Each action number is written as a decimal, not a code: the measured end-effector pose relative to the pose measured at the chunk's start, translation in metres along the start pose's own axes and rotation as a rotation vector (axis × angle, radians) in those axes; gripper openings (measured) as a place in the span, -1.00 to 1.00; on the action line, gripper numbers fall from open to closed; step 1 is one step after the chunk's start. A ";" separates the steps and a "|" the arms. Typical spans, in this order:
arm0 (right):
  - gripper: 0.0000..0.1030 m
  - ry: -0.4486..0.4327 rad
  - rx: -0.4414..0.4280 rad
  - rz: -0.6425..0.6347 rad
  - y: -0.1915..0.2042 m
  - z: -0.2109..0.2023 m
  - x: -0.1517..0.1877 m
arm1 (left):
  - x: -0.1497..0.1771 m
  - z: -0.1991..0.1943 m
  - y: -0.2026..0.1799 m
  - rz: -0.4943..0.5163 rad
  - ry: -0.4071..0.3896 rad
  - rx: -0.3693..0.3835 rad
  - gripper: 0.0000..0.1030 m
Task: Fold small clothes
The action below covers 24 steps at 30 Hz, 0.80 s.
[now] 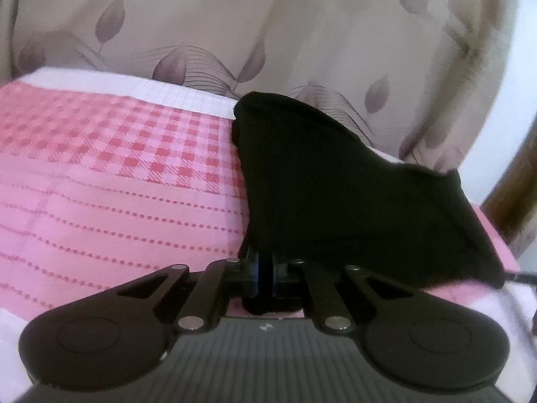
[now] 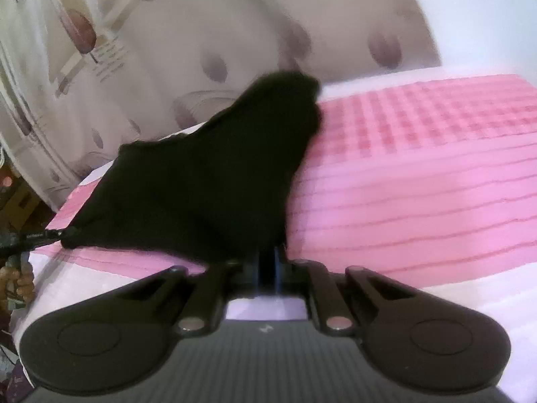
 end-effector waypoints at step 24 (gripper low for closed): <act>-0.76 -0.002 0.046 -0.499 0.160 0.066 -0.013 | -0.013 -0.021 -0.005 -0.070 -0.173 0.027 0.61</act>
Point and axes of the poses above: each gripper's, at about its wrist camera, not at the fingertips, and z roughly the way its jaws point, y to its left, x to its underside, the point moved 9 cm from there along z, roughly the way its jaws point, and after that the axes turned 13 degrees about y, right-handed, at the moved point
